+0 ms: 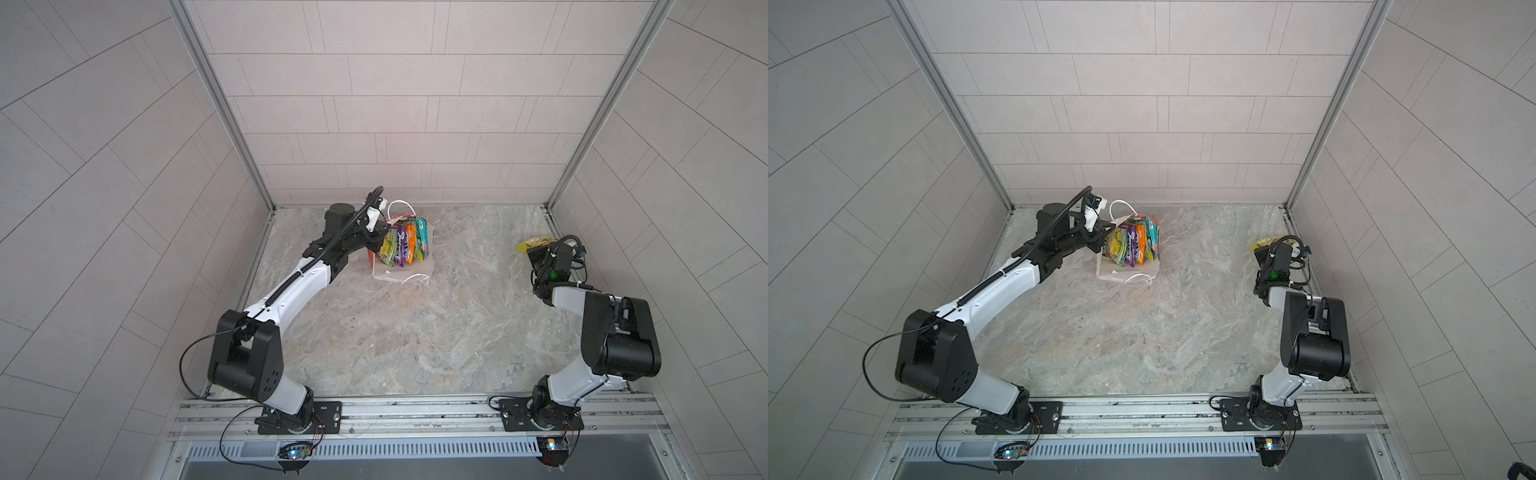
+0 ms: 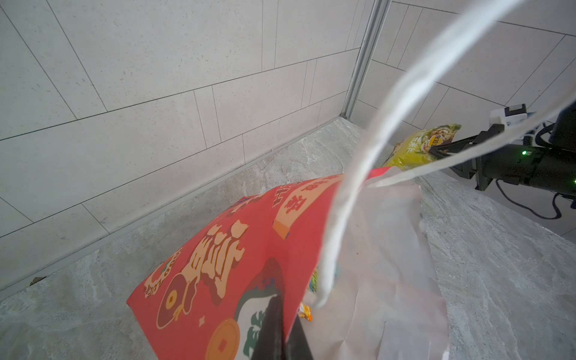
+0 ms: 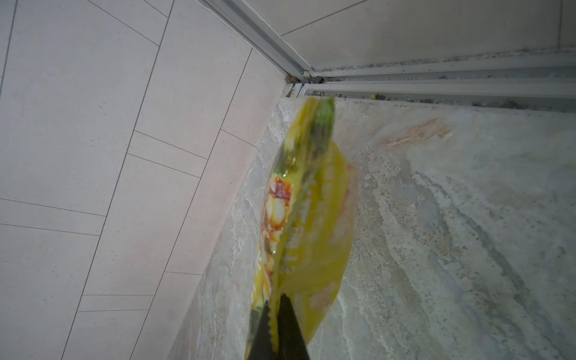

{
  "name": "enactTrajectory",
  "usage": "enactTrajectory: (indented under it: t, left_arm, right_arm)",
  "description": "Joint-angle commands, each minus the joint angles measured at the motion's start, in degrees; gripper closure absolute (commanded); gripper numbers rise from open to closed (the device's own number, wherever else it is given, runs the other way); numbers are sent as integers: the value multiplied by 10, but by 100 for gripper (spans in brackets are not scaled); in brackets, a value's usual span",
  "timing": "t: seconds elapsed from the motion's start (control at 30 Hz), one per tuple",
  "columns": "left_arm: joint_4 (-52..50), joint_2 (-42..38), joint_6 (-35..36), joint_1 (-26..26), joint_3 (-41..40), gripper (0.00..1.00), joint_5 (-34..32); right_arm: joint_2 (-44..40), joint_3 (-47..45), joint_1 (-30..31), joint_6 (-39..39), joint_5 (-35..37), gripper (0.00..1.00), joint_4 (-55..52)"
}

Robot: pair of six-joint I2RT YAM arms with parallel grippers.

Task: Take the snacks out of the paper bag
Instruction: Place the snack at the top-right of the table.

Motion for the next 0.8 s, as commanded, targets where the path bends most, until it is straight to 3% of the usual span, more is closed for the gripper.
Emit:
enactTrajectory:
  t: [0.0,0.23,0.43,0.67,0.77]
  left_arm:
    - [22,0,2,-5,-2,100,17]
    - [19,3,1,-4,3,100,15]
    - [16,5,-2,-4,5,100,16]
    - [15,10,-2,-4,8,100,16]
    - [15,11,-2,-4,11,100,16]
  right_arm:
    - [-1,-12,0,22,-11,98,33]
    - [28,-29,-2,40,2,86,61]
    - [50,-41,-2,68,4,68,89]
    - [12,-62,5,79,-3,58,82]
    - [-29,-61,11,83,-13,40,12]
